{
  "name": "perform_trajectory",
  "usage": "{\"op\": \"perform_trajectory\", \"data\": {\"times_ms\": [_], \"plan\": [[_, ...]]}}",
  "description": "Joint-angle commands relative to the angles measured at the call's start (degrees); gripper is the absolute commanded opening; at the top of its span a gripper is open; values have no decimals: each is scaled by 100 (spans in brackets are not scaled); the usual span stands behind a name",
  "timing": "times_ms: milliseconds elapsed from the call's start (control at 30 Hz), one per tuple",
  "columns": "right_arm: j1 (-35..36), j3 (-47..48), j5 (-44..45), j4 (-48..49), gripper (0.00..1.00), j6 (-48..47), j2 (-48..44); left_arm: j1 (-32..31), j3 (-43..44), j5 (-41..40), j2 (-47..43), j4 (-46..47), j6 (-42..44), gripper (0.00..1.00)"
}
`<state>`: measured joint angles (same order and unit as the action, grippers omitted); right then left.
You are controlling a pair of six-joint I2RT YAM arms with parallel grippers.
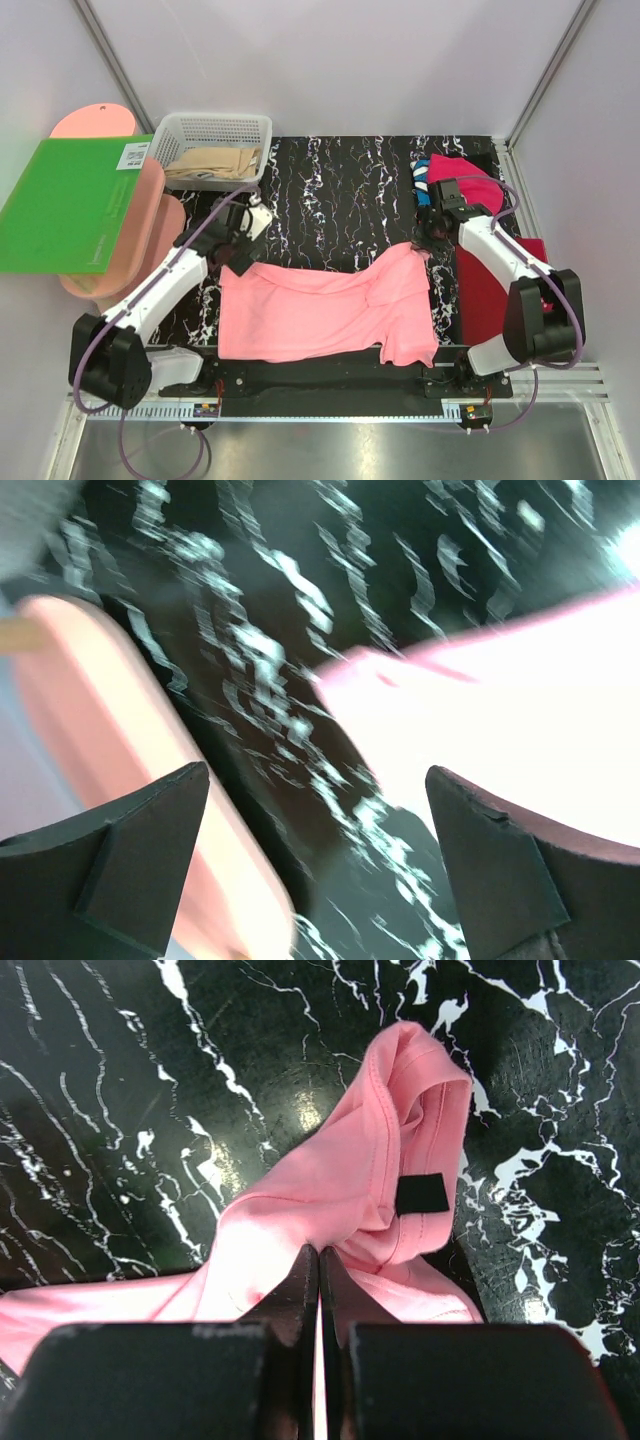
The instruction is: Fold and stack the t-shirts
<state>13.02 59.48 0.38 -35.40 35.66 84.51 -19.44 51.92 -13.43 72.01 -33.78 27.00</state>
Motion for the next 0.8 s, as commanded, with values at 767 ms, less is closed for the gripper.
{"op": "perform_trajectory", "data": {"times_ms": [767], "plan": [[-27, -314, -73, 174, 0, -77, -655, 537, -393, 297, 1368, 56, -1004, 65]]}}
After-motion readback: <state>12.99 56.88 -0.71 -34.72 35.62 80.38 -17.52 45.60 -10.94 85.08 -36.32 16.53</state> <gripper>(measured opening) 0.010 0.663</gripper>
